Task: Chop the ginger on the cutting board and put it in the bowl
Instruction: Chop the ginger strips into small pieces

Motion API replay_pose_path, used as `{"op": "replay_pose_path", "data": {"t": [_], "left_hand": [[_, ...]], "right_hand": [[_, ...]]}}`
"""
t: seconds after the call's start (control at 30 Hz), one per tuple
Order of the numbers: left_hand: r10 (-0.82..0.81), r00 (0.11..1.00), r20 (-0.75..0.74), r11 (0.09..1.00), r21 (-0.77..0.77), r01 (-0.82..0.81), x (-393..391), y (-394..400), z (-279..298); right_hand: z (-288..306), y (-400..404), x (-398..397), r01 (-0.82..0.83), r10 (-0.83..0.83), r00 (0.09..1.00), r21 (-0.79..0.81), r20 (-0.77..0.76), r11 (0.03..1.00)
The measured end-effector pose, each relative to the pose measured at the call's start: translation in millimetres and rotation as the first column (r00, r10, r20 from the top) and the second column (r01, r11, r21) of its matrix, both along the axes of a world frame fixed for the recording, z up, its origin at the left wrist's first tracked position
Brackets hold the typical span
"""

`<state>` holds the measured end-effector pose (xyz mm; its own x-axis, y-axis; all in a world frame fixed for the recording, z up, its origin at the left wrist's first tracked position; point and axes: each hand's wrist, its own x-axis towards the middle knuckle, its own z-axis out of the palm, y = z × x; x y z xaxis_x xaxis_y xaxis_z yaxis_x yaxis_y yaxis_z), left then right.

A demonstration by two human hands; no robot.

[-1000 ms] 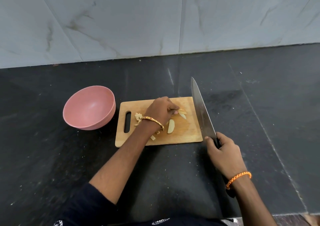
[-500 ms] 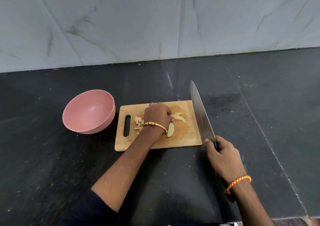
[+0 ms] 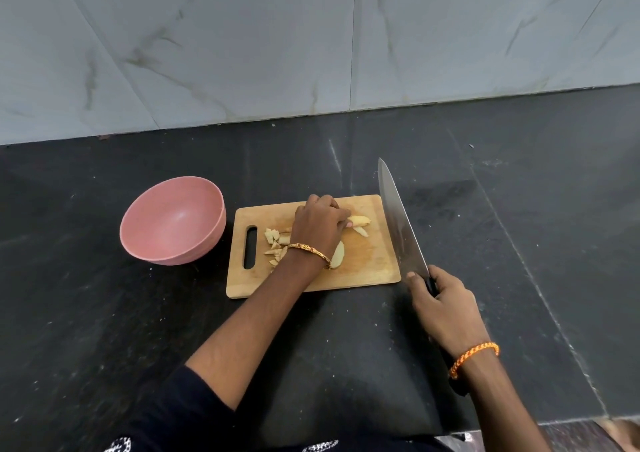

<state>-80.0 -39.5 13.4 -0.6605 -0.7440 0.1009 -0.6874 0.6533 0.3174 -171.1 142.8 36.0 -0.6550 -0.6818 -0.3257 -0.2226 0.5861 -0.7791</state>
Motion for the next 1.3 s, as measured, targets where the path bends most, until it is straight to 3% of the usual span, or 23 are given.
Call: {"op": "replay_pose_path", "data": {"t": [0.2, 0.5, 0.97, 1.3], "left_hand": [[-0.067, 0.996, 0.055, 0.998, 0.018, 0.066, -1, 1, -2], [0.025, 0.997, -0.074, 0.996, 0.089, -0.018, 2, 2, -5], [0.066, 0.99, -0.122, 0.989, 0.138, -0.049, -2, -6, -7], [0.096, 0.983, -0.155, 0.988, 0.136, -0.075, -4, -1, -8]], "right_hand": [[-1, 1, 14, -0.04, 0.04, 0.998, -0.009, -0.056, 0.999], [-14, -31, 21, -0.101, 0.118, 0.964, 0.082, -0.239, 0.991], [-11, -37, 14, -0.151, 0.191, 0.944, 0.161, -0.269, 0.975], [9, -54, 22, -0.183, 0.325, 0.908, 0.445, -0.267, 0.877]]}}
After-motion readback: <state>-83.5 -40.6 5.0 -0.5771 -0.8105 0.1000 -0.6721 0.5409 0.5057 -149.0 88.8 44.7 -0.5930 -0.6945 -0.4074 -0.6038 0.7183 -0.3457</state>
